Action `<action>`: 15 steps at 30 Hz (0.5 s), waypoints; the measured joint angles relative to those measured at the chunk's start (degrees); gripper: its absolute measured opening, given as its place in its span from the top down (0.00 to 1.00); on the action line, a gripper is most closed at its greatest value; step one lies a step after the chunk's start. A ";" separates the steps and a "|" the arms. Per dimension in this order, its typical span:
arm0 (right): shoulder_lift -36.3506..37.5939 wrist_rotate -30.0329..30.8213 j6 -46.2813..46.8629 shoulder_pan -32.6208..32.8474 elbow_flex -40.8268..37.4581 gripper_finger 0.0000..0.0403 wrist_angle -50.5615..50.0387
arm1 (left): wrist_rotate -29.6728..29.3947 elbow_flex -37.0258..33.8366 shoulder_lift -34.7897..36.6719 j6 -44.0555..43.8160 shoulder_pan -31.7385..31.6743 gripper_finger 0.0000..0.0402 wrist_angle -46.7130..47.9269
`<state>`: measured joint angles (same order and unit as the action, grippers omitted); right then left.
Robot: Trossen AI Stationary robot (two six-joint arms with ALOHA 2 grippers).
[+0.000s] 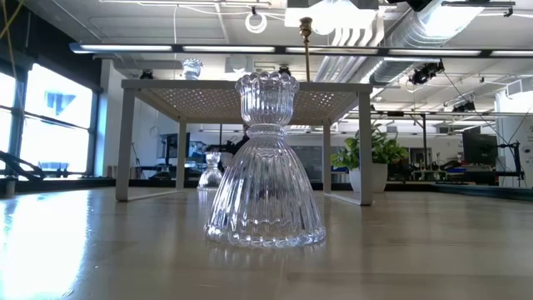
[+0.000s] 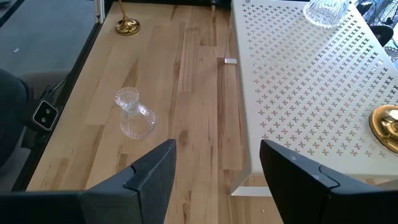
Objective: Pick & Place candle stick holders
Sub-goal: Put the left gold candle holder on the shelf aligned with the other gold candle holder
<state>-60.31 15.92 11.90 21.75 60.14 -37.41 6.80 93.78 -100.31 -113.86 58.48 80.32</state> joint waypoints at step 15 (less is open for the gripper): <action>0.00 0.00 0.01 0.00 0.00 0.44 0.00 | -3.14 -0.12 0.06 2.45 -0.02 0.44 0.02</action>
<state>-60.31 15.92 11.91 21.75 60.14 -37.41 3.66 93.67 -100.25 -111.41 58.46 80.34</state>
